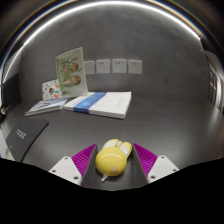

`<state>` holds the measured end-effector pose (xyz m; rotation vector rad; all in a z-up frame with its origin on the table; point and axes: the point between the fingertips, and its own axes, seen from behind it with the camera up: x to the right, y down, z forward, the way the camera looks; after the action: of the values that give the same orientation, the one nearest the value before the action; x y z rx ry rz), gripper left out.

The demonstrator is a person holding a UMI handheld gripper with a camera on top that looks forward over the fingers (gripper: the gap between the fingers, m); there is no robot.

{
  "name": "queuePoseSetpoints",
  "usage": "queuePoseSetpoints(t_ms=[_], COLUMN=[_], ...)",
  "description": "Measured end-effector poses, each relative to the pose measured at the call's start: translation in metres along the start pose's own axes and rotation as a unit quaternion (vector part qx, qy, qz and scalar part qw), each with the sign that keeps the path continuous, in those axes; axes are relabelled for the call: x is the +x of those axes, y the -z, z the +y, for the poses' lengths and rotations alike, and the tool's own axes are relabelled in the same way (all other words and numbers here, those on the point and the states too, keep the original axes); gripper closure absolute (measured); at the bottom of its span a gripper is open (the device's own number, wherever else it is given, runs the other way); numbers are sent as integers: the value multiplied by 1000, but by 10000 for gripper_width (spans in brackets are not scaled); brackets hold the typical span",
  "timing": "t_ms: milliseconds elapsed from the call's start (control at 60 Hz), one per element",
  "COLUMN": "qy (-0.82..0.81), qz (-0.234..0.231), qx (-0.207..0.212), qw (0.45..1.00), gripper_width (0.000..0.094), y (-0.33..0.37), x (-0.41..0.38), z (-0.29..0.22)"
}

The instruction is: Arrange mouse

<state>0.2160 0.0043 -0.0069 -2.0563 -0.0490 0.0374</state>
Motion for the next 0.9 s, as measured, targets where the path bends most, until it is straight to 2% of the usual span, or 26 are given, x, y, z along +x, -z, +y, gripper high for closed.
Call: queuePoseSetpoints(t_ms=[217,233,250,367,500,567,683,767,833,900], qy=[-39,-42,-45,-65,-100,-103,-50,-28,-16,-3], qz=[38,42,45,91,137,152,146,109,80,48], qx=[11,12,14,29,34,50,100,129,134,124], qw=[998,998,998,993,985,982,983,985,988,991], gripper_width=[367,321,395,440,450,450,450,453,454,454], y=[2,2,1,4,6,25,68,85,81,68], x=[0,0,0,2,-13,-38,-123,-209,-275,-333], z=[0,0,-1,-2,-4,-25,-95,-136,-146,-133])
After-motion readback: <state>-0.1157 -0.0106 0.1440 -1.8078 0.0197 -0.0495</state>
